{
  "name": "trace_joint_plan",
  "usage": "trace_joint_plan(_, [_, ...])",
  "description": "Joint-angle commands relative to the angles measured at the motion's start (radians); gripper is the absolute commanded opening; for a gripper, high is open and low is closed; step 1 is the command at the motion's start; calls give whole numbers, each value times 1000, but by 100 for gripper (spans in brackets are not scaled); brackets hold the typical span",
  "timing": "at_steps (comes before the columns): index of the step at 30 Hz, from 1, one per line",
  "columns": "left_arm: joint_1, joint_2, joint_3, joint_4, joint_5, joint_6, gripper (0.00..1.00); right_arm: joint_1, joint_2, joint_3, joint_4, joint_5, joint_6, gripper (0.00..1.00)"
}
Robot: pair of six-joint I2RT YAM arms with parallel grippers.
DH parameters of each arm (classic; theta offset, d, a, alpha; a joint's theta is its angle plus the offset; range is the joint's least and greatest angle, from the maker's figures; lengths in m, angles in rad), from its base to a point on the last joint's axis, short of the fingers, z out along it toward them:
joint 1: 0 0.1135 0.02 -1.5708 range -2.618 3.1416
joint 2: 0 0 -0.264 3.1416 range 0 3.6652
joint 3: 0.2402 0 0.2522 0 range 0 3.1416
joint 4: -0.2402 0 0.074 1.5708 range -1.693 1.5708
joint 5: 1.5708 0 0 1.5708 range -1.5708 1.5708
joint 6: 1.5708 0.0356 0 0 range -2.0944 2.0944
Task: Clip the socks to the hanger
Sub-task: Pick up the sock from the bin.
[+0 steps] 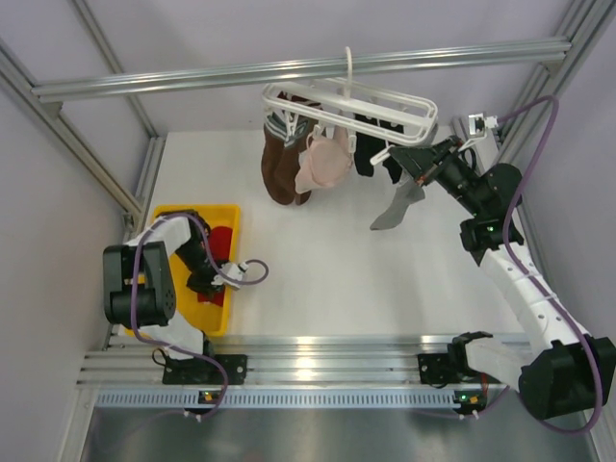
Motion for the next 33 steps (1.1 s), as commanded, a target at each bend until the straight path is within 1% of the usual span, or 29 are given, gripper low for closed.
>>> trace_joint_plan(1, [-7, 13, -74, 130, 3, 675, 34, -14, 3, 35, -6, -37, -6, 0])
trace_joint_plan(3, [-7, 1, -66, 115, 18, 632, 23, -15, 2, 38, -6, -37, -11, 0])
trace_joint_plan(4, [-5, -6, -59, 93, 44, 579, 14, -17, 1, 38, -7, -38, -11, 0])
trace_joint_plan(7, [-7, -42, 0, 53, 108, 456, 0, -15, -2, 35, -6, -38, -12, 0])
trace_joint_plan(8, [-7, -55, 20, 21, 165, 360, 0, -18, -2, 32, -4, -38, -12, 0])
trace_joint_plan(9, [-7, -60, 58, 10, 190, 303, 0, -18, -2, 29, -1, -40, -11, 0])
trace_joint_plan(10, [-13, -66, 76, -2, 216, 175, 0, -18, -4, 28, 0, -40, -6, 0])
trace_joint_plan(11, [-13, -71, 96, -31, 245, 113, 0, -18, -5, 28, 0, -40, -6, 0])
trace_joint_plan(12, [-13, -72, 134, -43, 260, 50, 0, -18, -5, 29, 0, -40, -6, 0])
trace_joint_plan(13, [-13, -79, 153, -54, 268, -93, 0, -18, -11, 29, -1, -40, -9, 0])
trace_joint_plan(15, [-5, -94, 190, -37, 276, -269, 0, -17, -20, 31, -6, -40, -15, 0])
trace_joint_plan(16, [20, -121, 198, -37, 282, -382, 0, -17, -22, 31, -6, -40, -18, 0])
trace_joint_plan(18, [48, -160, 205, -33, 303, -466, 0, -18, -28, 29, -6, -45, -17, 0])
trace_joint_plan(19, [71, -207, 204, -11, 307, -603, 0, -17, -30, 25, -6, -46, -17, 0])
trace_joint_plan(20, [76, -232, 199, 30, 294, -706, 0, -18, -31, 22, -4, -46, -14, 0])
trace_joint_plan(21, [76, -258, 196, 102, 237, -816, 0, -17, -33, 17, 6, -46, -9, 0])
trace_joint_plan(22, [83, -302, 193, 125, 210, -975, 0, -18, -33, 11, 10, -48, -6, 0])
trace_joint_plan(23, [87, -325, 190, 144, 184, -1042, 0, -17, -34, 8, 11, -48, -4, 0])
trace_joint_plan(24, [102, -351, 185, 185, 120, -1169, 0, -17, -39, 6, 14, -49, -3, 0])
trace_joint_plan(25, [117, -402, 184, 196, 101, -1217, 0, -18, -40, 2, 16, -48, -3, 0])
trace_joint_plan(27, [161, -454, 187, 228, 58, -1323, 0, -18, -45, 3, 14, -51, 0, 0])
trace_joint_plan(28, [174, -501, 188, 266, -10, -1428, 0, -18, -45, 3, 13, -52, 0, 0])
trace_joint_plan(31, [221, -558, 233, 267, -93, -1578, 0, -17, -45, 3, 11, -61, 2, 0])
trace_joint_plan(33, [251, -577, 279, 253, -137, -1644, 0, -18, -42, 3, 11, -64, 6, 0])
